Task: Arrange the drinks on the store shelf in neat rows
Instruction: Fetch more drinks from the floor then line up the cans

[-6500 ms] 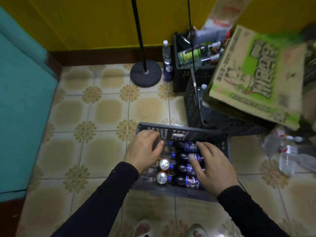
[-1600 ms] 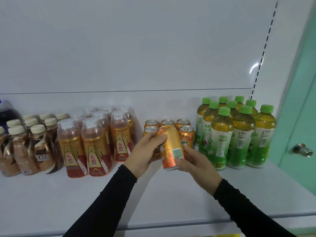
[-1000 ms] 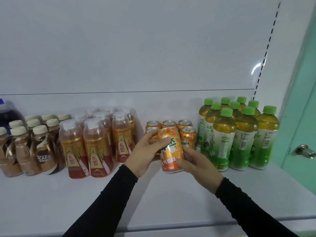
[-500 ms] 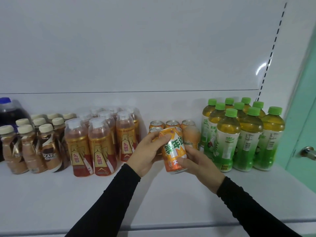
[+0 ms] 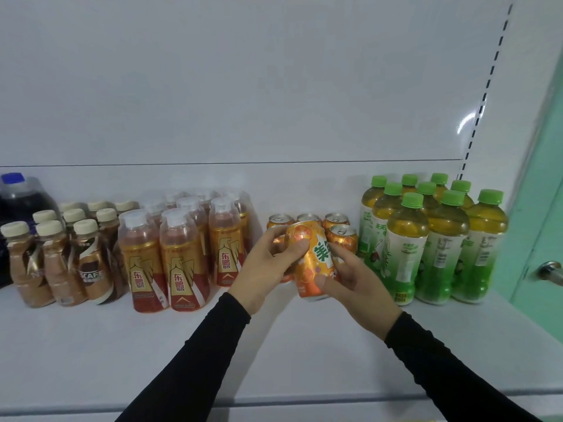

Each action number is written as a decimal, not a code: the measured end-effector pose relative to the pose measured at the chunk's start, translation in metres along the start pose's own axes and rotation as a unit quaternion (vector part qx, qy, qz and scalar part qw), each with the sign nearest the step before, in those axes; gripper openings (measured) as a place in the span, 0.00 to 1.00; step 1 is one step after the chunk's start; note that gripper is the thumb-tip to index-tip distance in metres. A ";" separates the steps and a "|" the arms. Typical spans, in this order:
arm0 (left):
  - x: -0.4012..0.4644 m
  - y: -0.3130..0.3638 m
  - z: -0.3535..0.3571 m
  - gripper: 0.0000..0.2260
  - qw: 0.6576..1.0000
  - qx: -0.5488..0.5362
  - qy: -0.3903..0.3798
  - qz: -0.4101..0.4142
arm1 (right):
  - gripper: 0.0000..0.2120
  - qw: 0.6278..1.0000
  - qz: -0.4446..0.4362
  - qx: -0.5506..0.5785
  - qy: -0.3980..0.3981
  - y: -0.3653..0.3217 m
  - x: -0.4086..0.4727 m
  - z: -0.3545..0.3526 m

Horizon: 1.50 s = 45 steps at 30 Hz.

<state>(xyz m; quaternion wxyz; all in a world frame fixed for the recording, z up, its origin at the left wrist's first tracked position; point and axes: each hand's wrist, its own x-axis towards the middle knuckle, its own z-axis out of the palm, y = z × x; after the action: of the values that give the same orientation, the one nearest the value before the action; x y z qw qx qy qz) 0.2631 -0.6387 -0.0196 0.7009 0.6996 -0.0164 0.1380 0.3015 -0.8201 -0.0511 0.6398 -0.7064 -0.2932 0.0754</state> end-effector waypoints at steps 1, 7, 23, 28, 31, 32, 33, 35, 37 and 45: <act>-0.001 -0.001 -0.001 0.25 1.000 0.003 -0.013 0.000 | 0.41 1.000 -0.003 0.017 -0.006 -0.002 0.000 -0.001; 0.002 0.002 -0.002 0.29 0.999 -0.030 -0.011 -0.014 | 0.44 0.999 -0.026 0.012 -0.042 -0.007 0.000 -0.001; 0.003 0.020 0.009 0.25 0.973 -0.131 0.051 -0.184 | 0.42 0.937 -0.195 -0.286 0.033 -0.017 0.000 0.000; 0.002 0.020 0.010 0.24 0.975 -0.125 0.043 -0.177 | 0.42 0.934 -0.208 -0.290 0.036 -0.015 -0.001 0.000; 0.002 0.021 0.010 0.23 0.976 -0.124 0.040 -0.173 | 0.41 0.936 -0.200 -0.288 0.035 -0.016 -0.002 0.000; 0.001 0.021 0.010 0.23 0.976 -0.125 0.038 -0.174 | 0.41 0.937 -0.195 -0.289 0.034 -0.016 -0.002 0.000; 0.001 0.021 0.009 0.23 0.976 -0.127 0.037 -0.173 | 0.42 0.938 -0.190 -0.289 0.030 -0.016 -0.003 0.000; 0.001 0.021 0.008 0.22 0.980 -0.121 0.034 -0.156 | 0.44 0.942 -0.174 -0.288 0.011 -0.014 -0.003 -0.001; 0.002 0.020 0.006 0.20 0.988 -0.091 0.032 -0.122 | 0.49 0.951 -0.143 -0.274 -0.010 -0.011 -0.004 -0.002; 0.000 0.022 0.001 0.24 0.996 -0.077 -0.046 0.008 | 0.40 0.996 -0.076 -0.017 -0.032 -0.018 0.002 -0.005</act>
<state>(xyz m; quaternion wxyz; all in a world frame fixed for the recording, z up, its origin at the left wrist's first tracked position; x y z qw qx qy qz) 0.2590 -0.6401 0.0017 0.7499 0.6493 -0.0643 0.1093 0.2994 -0.8232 -0.0328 0.6219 -0.6900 -0.3676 0.0441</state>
